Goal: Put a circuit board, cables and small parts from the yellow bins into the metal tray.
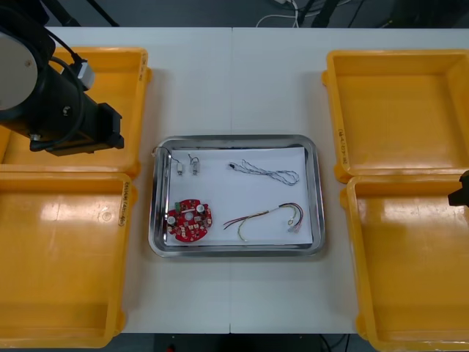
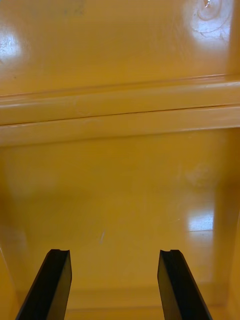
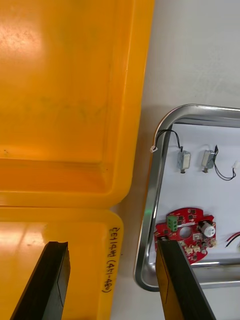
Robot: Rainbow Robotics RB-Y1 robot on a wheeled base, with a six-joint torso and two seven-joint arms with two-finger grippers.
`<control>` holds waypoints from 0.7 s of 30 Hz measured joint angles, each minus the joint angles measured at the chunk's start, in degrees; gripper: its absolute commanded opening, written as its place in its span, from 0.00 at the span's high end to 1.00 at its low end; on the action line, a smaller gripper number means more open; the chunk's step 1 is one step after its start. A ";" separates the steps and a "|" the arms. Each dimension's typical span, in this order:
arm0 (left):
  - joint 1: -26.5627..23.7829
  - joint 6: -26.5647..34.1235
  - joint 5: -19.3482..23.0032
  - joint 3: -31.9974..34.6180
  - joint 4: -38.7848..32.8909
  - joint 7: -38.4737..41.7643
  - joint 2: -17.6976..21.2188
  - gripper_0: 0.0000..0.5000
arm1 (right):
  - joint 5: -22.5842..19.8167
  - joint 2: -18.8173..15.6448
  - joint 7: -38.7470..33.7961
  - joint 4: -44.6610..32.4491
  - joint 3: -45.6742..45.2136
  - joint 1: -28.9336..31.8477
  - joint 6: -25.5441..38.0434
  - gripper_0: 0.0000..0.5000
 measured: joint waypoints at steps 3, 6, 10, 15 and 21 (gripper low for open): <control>0.70 0.01 1.42 2.06 -0.10 -1.72 1.10 0.00 | 0.00 0.00 0.00 -0.01 0.00 0.02 0.00 0.00; 1.66 0.01 1.57 4.11 -0.67 -1.72 2.09 0.00 | 0.00 0.00 0.00 -0.01 0.00 0.04 0.00 0.00; 4.59 0.03 1.92 7.62 -2.77 -1.74 3.22 0.00 | 0.00 0.00 0.00 -0.02 0.00 0.06 0.01 0.00; 9.48 0.04 2.44 10.76 -5.53 -3.82 5.41 0.00 | -0.01 0.00 0.00 -0.06 0.00 0.08 0.01 0.00; 14.11 0.05 3.45 13.64 -7.45 -11.12 7.12 0.00 | -0.01 0.00 0.00 -0.10 0.00 0.09 0.02 0.00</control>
